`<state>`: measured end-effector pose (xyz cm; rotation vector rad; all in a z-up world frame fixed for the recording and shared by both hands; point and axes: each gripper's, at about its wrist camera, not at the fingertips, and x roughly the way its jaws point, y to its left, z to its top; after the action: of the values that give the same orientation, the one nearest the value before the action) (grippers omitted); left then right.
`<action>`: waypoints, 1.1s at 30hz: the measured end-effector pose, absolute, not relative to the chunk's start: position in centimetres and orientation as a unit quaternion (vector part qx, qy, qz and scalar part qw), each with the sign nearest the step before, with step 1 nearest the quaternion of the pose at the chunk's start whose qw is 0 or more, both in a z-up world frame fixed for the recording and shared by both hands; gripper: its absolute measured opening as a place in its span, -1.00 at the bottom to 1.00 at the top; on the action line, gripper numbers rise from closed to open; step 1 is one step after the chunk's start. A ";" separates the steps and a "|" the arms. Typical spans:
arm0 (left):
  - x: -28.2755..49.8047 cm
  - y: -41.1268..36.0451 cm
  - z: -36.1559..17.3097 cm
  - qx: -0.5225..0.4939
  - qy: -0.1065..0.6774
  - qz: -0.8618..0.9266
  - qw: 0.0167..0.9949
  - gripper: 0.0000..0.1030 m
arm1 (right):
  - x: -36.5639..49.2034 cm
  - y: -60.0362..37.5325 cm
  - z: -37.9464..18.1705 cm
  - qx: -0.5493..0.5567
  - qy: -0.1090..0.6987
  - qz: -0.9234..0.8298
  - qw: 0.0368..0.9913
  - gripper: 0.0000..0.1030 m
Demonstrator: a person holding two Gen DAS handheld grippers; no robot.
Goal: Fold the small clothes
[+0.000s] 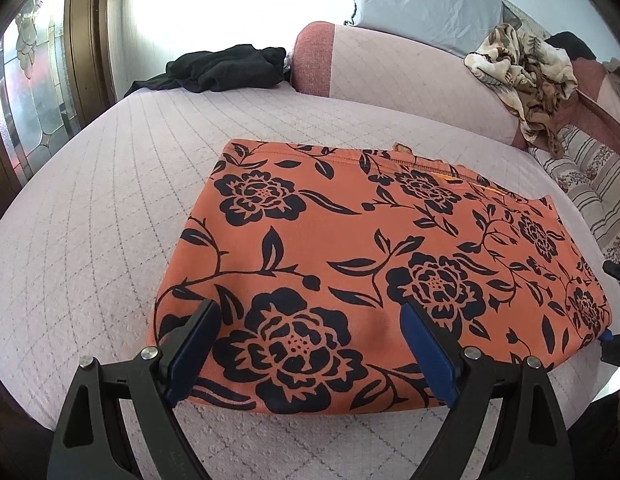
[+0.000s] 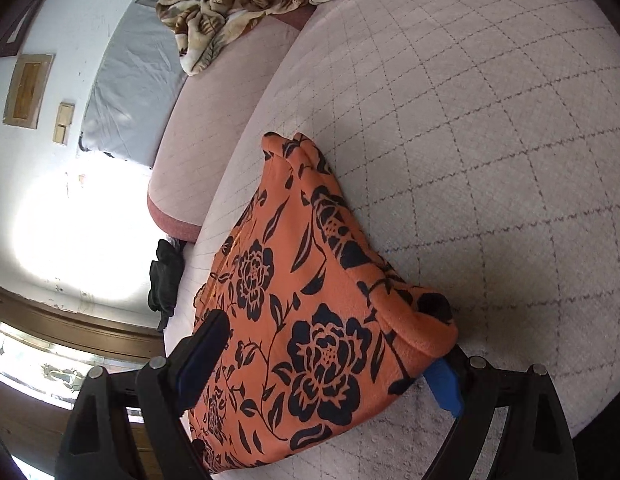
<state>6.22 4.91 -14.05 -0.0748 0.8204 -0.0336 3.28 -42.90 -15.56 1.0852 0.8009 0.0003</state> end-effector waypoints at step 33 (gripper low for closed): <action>9.0 -2.1 -14.5 0.032 0.446 -0.024 0.894 0.86 | 3.6 -41.3 -14.8 0.415 0.385 0.019 0.824 0.77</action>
<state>8.96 -2.06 -14.48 0.0656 0.9240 -0.0500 3.64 -41.27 -14.79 0.8828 0.8180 0.0413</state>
